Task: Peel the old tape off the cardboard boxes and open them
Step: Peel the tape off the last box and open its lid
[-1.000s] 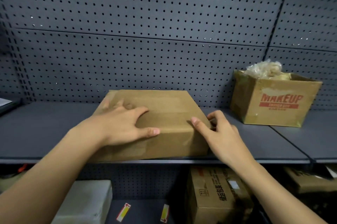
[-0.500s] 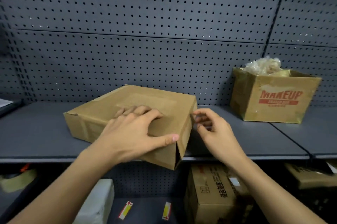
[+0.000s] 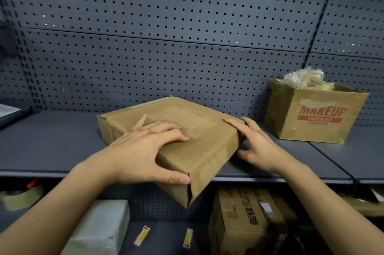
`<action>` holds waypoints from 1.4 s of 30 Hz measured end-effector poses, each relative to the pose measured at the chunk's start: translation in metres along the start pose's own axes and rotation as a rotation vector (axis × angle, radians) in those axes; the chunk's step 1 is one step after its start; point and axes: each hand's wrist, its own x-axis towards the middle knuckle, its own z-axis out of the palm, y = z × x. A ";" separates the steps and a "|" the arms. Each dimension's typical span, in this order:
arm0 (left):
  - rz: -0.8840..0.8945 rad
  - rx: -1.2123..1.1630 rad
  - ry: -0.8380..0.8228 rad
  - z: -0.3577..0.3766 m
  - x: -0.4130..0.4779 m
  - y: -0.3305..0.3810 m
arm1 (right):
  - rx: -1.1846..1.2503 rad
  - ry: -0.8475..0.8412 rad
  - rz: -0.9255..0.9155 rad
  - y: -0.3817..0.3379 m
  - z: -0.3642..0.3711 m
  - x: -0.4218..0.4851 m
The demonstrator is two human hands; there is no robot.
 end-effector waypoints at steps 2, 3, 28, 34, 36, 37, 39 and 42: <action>0.013 -0.001 -0.002 0.000 0.000 -0.002 | -0.046 0.002 -0.012 0.001 -0.003 0.001; 0.014 -0.010 0.000 0.000 0.000 -0.003 | -0.065 -0.002 -0.014 0.001 -0.004 0.001; -0.098 -0.390 0.464 0.019 -0.054 -0.019 | -0.521 0.393 -0.472 -0.023 -0.017 -0.061; -0.117 -0.261 0.388 0.022 -0.058 -0.022 | -0.361 0.383 -0.378 -0.033 -0.014 -0.061; -0.128 -0.293 0.490 0.025 -0.052 -0.023 | -0.350 0.412 -0.371 -0.037 -0.010 -0.060; -0.144 -0.336 0.541 0.025 -0.050 -0.023 | -0.338 0.427 -0.359 -0.039 -0.008 -0.059; -0.209 -0.452 0.628 0.029 -0.047 -0.024 | -0.273 0.468 -0.320 -0.044 -0.003 -0.057; -0.298 -0.713 0.804 0.039 -0.045 -0.020 | -0.052 0.529 -0.227 -0.048 0.003 -0.055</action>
